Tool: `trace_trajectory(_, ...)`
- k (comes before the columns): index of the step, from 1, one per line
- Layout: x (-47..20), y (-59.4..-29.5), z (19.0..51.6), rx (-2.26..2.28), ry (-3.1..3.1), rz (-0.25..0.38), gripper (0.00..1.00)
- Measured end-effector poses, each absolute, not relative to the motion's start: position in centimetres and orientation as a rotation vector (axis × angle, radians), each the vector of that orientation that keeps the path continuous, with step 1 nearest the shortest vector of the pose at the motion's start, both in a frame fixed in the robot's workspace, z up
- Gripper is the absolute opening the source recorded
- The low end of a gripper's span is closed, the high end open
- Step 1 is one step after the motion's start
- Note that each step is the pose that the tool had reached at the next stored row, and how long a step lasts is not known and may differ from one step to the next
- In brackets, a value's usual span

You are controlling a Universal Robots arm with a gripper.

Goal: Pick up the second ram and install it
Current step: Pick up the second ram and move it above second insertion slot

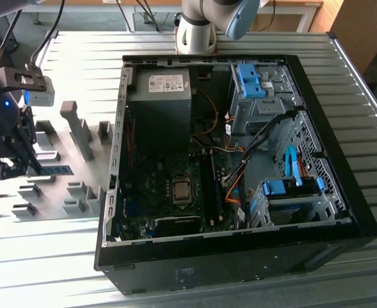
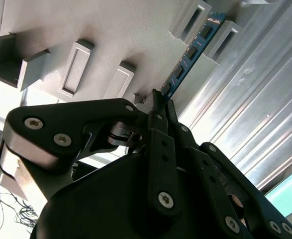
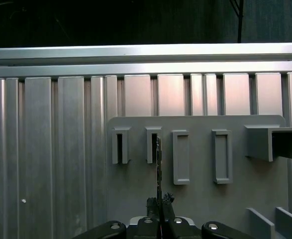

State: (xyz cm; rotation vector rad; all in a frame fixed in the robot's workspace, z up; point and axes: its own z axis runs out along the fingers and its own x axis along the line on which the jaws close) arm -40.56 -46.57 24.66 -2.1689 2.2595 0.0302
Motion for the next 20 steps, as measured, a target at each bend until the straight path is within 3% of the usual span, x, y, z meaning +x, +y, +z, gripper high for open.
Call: trace_trajectory(20,-40.6,-46.6,26.6,-2.169,2.26,0.03,0.14)
